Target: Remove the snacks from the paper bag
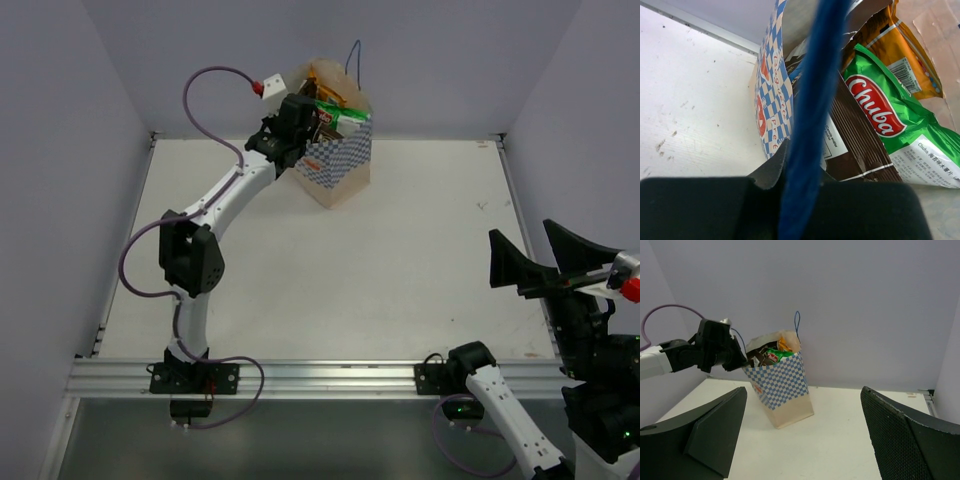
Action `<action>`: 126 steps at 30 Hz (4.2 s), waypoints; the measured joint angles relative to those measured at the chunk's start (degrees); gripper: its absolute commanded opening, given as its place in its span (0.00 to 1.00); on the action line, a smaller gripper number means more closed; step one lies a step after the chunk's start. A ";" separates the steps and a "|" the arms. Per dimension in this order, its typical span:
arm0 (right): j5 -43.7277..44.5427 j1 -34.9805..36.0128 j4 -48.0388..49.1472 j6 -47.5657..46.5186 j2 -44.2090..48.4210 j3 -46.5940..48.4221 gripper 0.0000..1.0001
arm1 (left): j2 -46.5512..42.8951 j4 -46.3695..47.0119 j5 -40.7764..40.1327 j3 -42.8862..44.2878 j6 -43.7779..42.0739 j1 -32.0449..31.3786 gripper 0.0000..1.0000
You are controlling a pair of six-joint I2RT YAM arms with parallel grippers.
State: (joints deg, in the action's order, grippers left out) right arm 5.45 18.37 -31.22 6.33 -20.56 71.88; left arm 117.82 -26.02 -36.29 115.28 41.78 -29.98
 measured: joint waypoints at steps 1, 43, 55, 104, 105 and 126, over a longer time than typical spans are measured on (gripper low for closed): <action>0.02 0.07 0.00 -0.22 0.00 0.00 0.99 | -0.61 -0.09 0.55 -0.66 -0.92 0.13 0.00; -3.19 34.25 -22.84 12.37 -65.29 48.87 0.99 | -59.21 -11.45 28.17 -50.66 -24.94 0.59 0.00; 3.39 41.64 -29.31 19.80 -78.20 54.86 0.99 | -63.65 -12.41 27.71 -53.59 -24.59 0.59 0.00; 7.06 28.06 -27.89 25.55 -91.08 47.89 0.75 | -64.89 -13.60 24.39 -54.27 -24.39 0.59 0.07; 7.06 28.06 -27.93 25.57 -90.66 48.00 0.75 | -64.89 -13.51 24.28 -54.27 -24.39 0.59 0.07; 7.93 26.51 -26.80 25.57 -89.70 49.03 0.70 | -64.89 -12.61 23.52 -54.93 -24.33 0.59 0.10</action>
State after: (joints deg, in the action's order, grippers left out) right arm 13.39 44.88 -58.02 31.90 -110.26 120.90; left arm 52.93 -38.63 -12.78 60.36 17.45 -29.39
